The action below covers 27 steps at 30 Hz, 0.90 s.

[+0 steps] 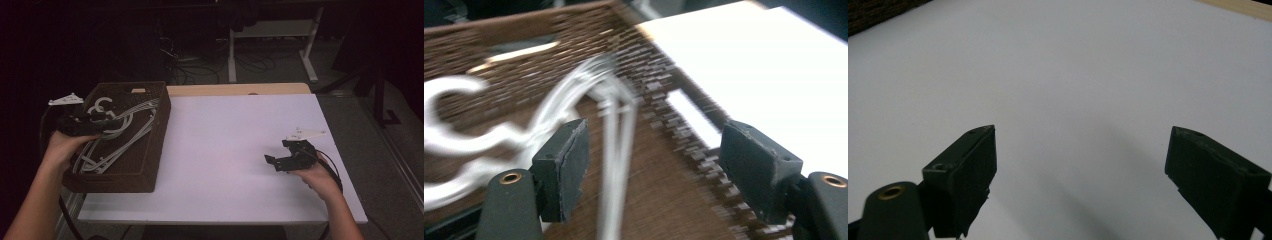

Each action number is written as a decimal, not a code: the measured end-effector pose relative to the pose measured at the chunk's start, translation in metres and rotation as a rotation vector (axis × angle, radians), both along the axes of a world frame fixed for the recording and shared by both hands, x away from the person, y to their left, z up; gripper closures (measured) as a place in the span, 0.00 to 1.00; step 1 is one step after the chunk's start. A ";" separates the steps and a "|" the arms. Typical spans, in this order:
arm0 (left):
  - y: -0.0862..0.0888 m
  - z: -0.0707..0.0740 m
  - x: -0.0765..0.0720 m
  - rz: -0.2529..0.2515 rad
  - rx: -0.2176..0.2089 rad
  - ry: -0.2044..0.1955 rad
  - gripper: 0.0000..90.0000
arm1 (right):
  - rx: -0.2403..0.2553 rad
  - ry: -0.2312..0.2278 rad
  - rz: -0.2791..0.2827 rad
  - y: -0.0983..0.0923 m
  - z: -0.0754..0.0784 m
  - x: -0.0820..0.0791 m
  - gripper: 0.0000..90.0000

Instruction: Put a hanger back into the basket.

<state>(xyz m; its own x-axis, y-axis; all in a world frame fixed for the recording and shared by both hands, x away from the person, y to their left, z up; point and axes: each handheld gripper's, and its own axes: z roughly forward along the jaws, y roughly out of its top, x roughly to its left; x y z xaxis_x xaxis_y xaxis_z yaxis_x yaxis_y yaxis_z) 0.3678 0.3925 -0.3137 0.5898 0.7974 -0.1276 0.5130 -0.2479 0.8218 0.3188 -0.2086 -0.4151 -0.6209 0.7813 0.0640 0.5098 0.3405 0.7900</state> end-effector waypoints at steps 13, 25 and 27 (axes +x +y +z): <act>-0.083 -0.007 -0.031 -0.254 -0.088 -0.074 0.17 | 0.019 -0.019 0.073 0.006 0.028 -0.006 0.06; -0.116 -0.026 -0.044 -0.365 -0.115 -0.055 0.07 | 0.042 -0.025 0.109 0.009 0.043 -0.011 0.02; -0.116 -0.027 -0.044 -0.372 -0.121 -0.059 0.05 | 0.043 -0.026 0.110 0.009 0.044 -0.012 0.02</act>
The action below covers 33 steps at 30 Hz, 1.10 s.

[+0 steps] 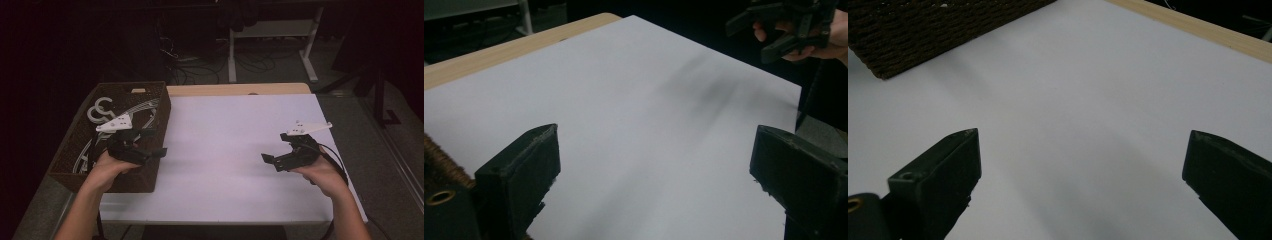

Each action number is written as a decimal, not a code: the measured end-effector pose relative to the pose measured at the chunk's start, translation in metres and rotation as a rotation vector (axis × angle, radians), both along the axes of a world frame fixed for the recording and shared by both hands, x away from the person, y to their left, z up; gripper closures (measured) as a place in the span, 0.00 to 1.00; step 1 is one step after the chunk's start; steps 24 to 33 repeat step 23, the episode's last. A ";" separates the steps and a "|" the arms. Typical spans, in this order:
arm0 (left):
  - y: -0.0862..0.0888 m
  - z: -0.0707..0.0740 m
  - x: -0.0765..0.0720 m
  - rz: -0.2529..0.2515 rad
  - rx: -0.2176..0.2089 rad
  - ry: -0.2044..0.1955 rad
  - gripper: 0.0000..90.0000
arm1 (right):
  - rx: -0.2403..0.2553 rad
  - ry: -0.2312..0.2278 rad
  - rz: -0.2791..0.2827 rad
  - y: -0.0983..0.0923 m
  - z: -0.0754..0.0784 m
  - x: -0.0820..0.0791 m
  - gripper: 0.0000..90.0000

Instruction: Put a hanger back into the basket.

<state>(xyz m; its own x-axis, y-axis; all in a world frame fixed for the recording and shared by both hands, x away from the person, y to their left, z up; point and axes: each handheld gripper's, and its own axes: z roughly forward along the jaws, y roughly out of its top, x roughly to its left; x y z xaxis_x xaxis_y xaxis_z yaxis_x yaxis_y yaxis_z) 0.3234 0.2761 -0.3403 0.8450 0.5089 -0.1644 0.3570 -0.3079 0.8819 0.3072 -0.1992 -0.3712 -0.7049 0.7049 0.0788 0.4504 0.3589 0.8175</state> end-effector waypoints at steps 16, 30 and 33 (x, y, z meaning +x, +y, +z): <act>0.001 -0.001 -0.005 -0.039 -0.023 -0.050 0.02 | 0.024 -0.015 0.011 -0.001 0.007 -0.003 0.02; 0.001 -0.001 -0.005 -0.043 -0.021 -0.049 0.02 | 0.036 -0.025 0.012 -0.002 0.010 -0.004 0.02; 0.001 -0.001 -0.005 -0.043 -0.021 -0.049 0.02 | 0.036 -0.025 0.012 -0.002 0.010 -0.004 0.02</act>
